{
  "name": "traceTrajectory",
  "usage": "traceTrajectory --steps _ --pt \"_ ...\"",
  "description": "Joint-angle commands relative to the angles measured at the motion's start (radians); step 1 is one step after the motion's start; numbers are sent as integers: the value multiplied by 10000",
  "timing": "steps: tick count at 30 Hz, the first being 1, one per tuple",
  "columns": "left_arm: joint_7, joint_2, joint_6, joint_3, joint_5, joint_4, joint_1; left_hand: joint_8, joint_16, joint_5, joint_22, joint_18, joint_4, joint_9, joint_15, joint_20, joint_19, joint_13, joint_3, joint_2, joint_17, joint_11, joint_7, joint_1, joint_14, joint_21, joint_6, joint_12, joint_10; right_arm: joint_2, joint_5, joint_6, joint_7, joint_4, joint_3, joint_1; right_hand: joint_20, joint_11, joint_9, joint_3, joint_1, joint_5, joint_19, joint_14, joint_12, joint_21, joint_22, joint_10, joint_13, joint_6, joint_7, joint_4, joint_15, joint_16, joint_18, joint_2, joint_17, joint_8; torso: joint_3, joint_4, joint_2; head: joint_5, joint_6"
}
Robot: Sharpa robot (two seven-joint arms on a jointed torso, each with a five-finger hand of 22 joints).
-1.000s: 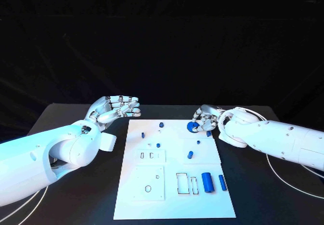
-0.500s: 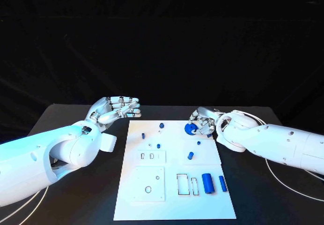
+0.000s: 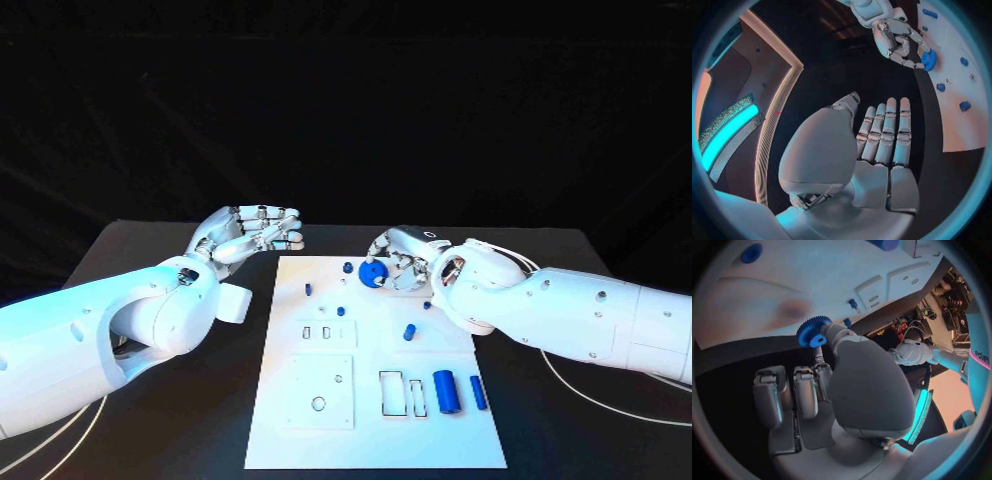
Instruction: Assemble the parts on the task board
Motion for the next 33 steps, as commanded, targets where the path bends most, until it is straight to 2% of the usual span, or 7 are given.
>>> traceTrajectory --steps 1,5,13,17,33 --pt "41 52 187 7 7 6 27 -43 -8 -52 10 129 10 5 -18 -15 82 -8 37 -14 9 42 283 55 -54 55 -56 -36 39 179 -867 -526 -236 41 -3 -40 -66 11 14 101 -143 53 1028 953 57 34 2629 87 1030 267 -70 -28 -82 32 -64 -11 2111 123 -16 14 -11 2 -50" --pt "30 76 196 7 10 -4 27 -43 -8 -52 10 129 10 5 -18 -15 82 -8 37 -14 9 42 283 55 -54 55 -56 -36 39 503 -1009 -579 -336 -116 -18 -132 -67 11 12 122 -169 53 1028 953 59 34 2629 91 1034 264 -69 -36 -83 32 -64 -22 2113 123 -4 0 7 38 -31" --pt "17 103 211 7 12 -13 28 -43 -8 -52 10 129 10 5 -18 -15 82 -8 37 -14 9 42 283 55 -54 55 -56 -36 39 1013 -1060 -517 -397 -578 -31 -294 -71 12 5 186 -244 42 1028 951 67 34 2629 106 1047 259 -68 -57 -84 29 -64 -34 2100 122 -16 11 13 44 -45" --pt "5 118 209 7 12 -20 28 -43 -8 -52 10 129 10 5 -18 -15 82 -8 37 -14 9 42 283 55 -54 55 -56 -36 39 1234 -1055 -498 -350 -822 -44 -347 -71 12 5 186 -244 42 1028 951 67 34 2629 106 1047 259 -68 -57 -84 29 -64 -34 2100 122 -8 3 8 69 -96" --pt "-19 139 224 7 12 -27 29 -43 -12 -62 9 127 10 7 -17 -16 79 -8 66 -18 36 41 280 49 -63 62 -57 -52 51 1788 -1043 -284 -298 -1564 -81 -435 -71 25 -16 294 -397 0 1028 952 63 34 2629 107 1053 203 -52 -113 -77 30 -64 -88 2102 97 2 -15 3 83 -106"
